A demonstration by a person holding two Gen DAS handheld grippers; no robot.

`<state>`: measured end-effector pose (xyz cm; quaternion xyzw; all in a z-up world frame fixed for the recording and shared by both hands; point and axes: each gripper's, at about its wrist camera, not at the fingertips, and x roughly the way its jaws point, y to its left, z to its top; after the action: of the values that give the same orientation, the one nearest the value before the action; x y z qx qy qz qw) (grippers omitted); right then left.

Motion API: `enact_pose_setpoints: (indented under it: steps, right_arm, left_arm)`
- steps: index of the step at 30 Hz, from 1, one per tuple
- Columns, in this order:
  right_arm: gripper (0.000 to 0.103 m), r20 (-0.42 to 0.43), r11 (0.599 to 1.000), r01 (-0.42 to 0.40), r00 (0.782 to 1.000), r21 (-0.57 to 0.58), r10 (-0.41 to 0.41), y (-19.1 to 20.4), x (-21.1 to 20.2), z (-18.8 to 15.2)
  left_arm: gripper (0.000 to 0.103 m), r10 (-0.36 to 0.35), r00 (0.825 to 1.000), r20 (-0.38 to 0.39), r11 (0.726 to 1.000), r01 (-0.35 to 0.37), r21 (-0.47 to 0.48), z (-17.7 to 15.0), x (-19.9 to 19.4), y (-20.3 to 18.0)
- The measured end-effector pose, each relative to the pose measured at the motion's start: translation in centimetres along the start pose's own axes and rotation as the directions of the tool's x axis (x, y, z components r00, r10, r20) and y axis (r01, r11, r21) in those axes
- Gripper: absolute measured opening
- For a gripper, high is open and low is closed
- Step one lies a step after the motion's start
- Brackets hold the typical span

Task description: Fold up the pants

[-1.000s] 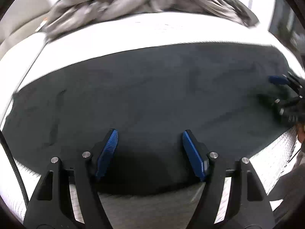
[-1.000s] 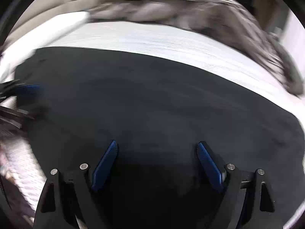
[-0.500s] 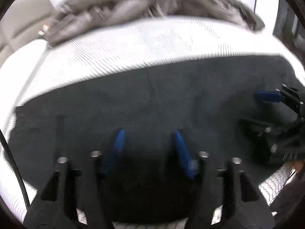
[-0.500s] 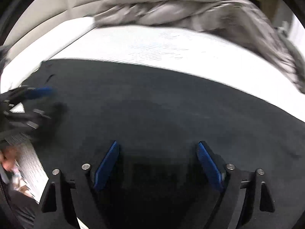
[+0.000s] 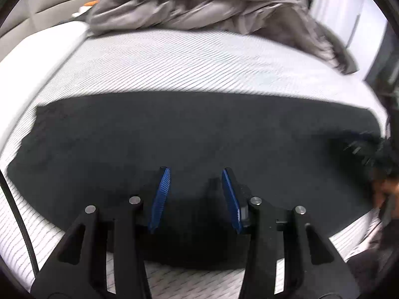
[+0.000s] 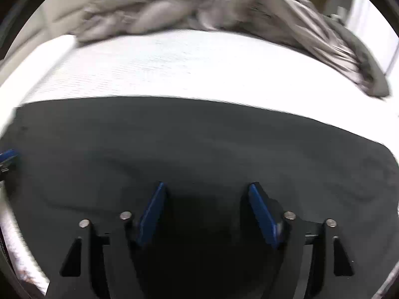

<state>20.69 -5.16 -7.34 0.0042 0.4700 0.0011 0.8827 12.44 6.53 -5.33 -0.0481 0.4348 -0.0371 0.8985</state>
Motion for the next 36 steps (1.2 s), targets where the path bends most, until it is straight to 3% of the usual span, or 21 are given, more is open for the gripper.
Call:
enact_pose_setpoints:
  steps: [3,5,7,9,10,12,14,17,20,22,24,26,27,29,30,33,35,36]
  right_arm:
    - [0.068,0.004,0.986,-0.157,0.988,-0.058,0.157,4.8,0.8,0.7]
    - [0.067,-0.029,0.976,-0.196,0.980,-0.097,0.195,8.3,1.5,0.6]
    - [0.067,-0.026,0.977,-0.144,0.990,-0.161,0.141,9.6,2.3,0.7]
    - [0.066,-0.029,0.978,-0.097,0.995,-0.185,0.093,9.0,2.6,0.7]
    - [0.067,-0.025,0.982,-0.058,0.998,-0.179,0.054,7.8,2.7,0.7]
    - [0.069,-0.012,0.989,0.068,0.997,-0.132,-0.070,4.5,2.9,0.6]
    - [0.069,-0.024,0.992,0.115,0.993,-0.051,-0.116,1.7,2.8,0.4]
    - [0.069,-0.013,0.995,0.094,0.996,0.020,-0.094,0.2,1.9,0.7]
    - [0.069,0.008,1.000,0.023,1.000,-0.017,-0.023,1.8,1.3,0.4]
    - [0.069,0.000,0.997,-0.011,1.000,-0.080,0.011,3.4,1.2,-0.5]
    - [0.069,-0.002,0.991,0.016,1.000,-0.134,-0.017,3.7,1.7,-0.8]
    - [0.069,-0.008,0.991,0.011,1.000,-0.134,-0.012,3.3,1.9,-1.0]
    - [0.069,-0.012,0.992,0.004,1.000,-0.126,-0.006,3.1,1.7,-1.2]
    - [0.071,-0.018,0.994,0.012,1.000,-0.106,-0.014,1.0,2.0,-0.8]
    - [0.071,-0.020,0.995,0.019,1.000,-0.097,-0.021,0.5,1.8,-0.9]
    - [0.071,-0.021,0.994,0.037,0.999,-0.098,-0.040,-0.3,1.6,-0.9]
    - [0.072,-0.020,0.993,0.042,0.999,-0.111,-0.045,-0.3,1.6,-1.1]
    - [0.072,-0.020,0.993,0.042,0.999,-0.113,-0.045,-0.4,1.7,-0.9]
  left_arm:
    - [0.041,0.004,1.000,-0.026,1.000,-0.003,0.022,2.2,2.7,-3.3]
    - [0.041,-0.017,0.995,-0.095,1.000,0.019,0.021,3.0,5.5,-5.1]
    - [0.042,0.036,0.994,-0.106,0.997,-0.029,0.074,3.1,7.4,-5.7]
    - [0.042,0.013,0.995,-0.104,0.996,-0.004,0.084,3.4,7.5,-5.0]
    - [0.042,0.026,0.995,-0.100,0.997,-0.019,0.073,3.5,7.2,-4.2]
    - [0.042,0.120,0.989,-0.087,0.992,-0.115,0.052,3.5,6.7,-2.2]
    - [0.042,0.101,0.991,-0.088,0.995,-0.101,0.007,3.5,6.0,-1.1]
    - [0.042,0.094,0.993,-0.076,0.995,-0.096,-0.026,5.0,5.8,-1.9]
    - [0.046,0.017,0.998,-0.052,1.000,-0.016,0.015,7.3,7.4,-4.5]
    - [0.046,0.051,0.993,-0.103,0.997,-0.046,0.055,7.9,10.0,-6.1]
    - [0.046,0.072,0.990,-0.120,0.997,-0.069,0.030,7.8,11.3,-6.1]
    - [0.046,0.060,0.992,-0.112,0.998,-0.062,-0.017,8.1,10.8,-4.3]
    - [0.046,0.102,0.990,-0.097,0.994,-0.104,-0.019,8.2,10.4,-3.1]
    - [0.046,0.259,0.963,-0.078,0.965,-0.261,-0.020,7.8,9.5,0.4]
    - [0.054,0.312,0.947,-0.073,0.948,-0.315,-0.039,7.4,9.0,2.1]
    - [0.078,0.372,0.924,-0.086,0.899,-0.382,-0.214,6.3,6.8,8.8]
    - [0.082,0.277,0.957,-0.082,0.913,-0.289,-0.289,5.6,6.1,11.4]
    - [0.082,0.246,0.966,-0.083,0.916,-0.260,-0.306,5.4,6.1,11.8]
